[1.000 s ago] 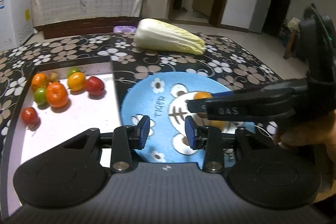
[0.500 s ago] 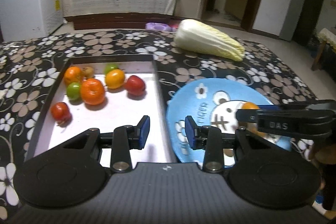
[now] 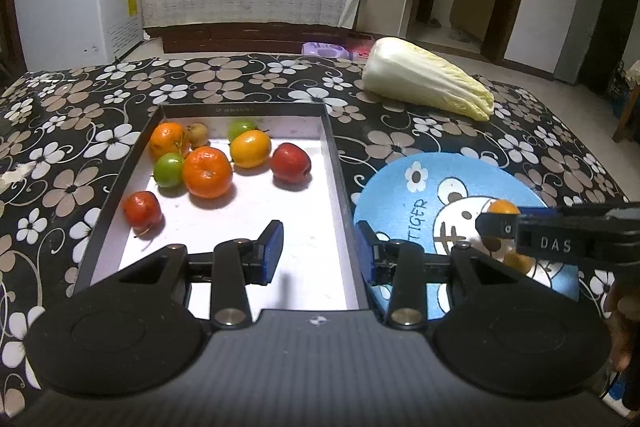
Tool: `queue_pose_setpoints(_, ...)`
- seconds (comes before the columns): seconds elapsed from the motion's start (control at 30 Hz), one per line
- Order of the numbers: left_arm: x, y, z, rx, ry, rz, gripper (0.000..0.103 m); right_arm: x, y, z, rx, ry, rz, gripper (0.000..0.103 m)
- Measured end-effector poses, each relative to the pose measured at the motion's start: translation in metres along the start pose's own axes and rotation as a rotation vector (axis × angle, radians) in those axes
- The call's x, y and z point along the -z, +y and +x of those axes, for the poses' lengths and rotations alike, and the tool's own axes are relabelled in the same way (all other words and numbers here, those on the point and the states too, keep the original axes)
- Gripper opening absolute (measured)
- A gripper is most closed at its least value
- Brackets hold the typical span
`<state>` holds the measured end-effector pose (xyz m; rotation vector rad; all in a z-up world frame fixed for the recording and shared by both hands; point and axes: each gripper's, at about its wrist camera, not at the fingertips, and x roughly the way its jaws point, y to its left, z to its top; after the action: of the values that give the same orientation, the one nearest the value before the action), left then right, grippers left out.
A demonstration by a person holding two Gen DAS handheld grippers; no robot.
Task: Organize fruits
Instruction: 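Lower the orange onto the blue plate and open the right tool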
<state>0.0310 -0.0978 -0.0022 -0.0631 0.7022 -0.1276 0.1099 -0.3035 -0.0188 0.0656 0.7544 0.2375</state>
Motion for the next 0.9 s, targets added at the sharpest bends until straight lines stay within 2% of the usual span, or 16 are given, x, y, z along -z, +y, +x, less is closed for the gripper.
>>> queue_pose_setpoints(0.3, -0.003, 0.013, -0.002, -0.03, 0.0, -0.021, 0.045, -0.001, 0.003, 0.003, 0.011, -0.003, 0.011, 0.035)
queue_pose_setpoints(0.4, -0.002, 0.018, -0.004, -0.035, 0.002, -0.023, 0.045, -0.004, 0.006, -0.001, 0.008, -0.027, 0.01, 0.042)
queue_pose_setpoints(0.57, -0.001, 0.025, -0.006, -0.047, 0.004, -0.019, 0.047, -0.008, 0.014, -0.002, 0.003, -0.045, 0.003, 0.043)
queue_pose_setpoints(0.9, 0.001, 0.035, -0.007, -0.067, 0.01, -0.027, 0.05, -0.015, 0.043, -0.003, -0.079, -0.085, -0.04, 0.043)
